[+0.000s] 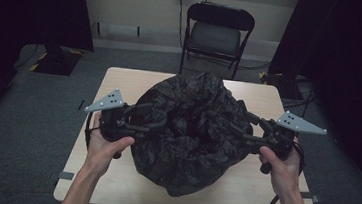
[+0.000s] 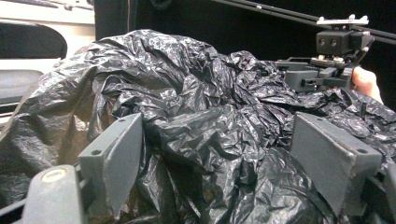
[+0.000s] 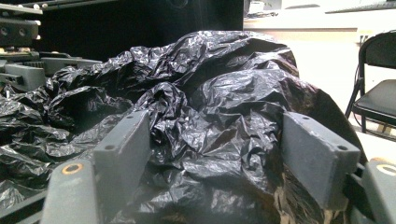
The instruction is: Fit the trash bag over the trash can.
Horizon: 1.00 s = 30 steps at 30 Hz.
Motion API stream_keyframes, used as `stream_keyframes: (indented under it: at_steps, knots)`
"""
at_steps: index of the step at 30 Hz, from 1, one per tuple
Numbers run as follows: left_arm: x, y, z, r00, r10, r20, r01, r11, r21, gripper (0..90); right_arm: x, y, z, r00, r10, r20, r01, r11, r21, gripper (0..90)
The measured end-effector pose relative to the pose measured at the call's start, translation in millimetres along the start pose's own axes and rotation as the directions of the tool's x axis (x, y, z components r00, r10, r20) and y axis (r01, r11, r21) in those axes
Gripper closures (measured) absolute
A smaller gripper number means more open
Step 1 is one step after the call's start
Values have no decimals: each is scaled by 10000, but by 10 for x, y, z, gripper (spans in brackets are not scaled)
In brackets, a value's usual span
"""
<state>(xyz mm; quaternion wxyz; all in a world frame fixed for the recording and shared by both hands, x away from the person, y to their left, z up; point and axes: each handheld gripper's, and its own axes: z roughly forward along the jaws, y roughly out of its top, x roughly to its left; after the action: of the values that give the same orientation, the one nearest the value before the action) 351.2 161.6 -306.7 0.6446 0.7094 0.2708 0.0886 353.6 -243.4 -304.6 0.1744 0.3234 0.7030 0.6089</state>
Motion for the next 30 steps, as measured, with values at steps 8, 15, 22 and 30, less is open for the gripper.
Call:
stream_keyframes:
  at_steps: [8,15,22,30]
  knots:
    - [-166,-39,-67,9998,34,172,-36,9999,94,168,132,-33,-141,9997,-236,58,236,9997,-8,257]
    - [-178,-18,-101,9996,219,197,-221,9997,102,157,142,-32,-171,9990,-442,29,442,9990,-87,263]
    - [-115,35,-419,9993,254,-263,-269,9979,-591,154,95,27,-228,9987,-476,192,482,9983,-314,211]
    - [73,-210,-655,9836,418,-1753,-427,9991,-9,154,112,100,-337,9960,-892,12,890,9929,-789,275]
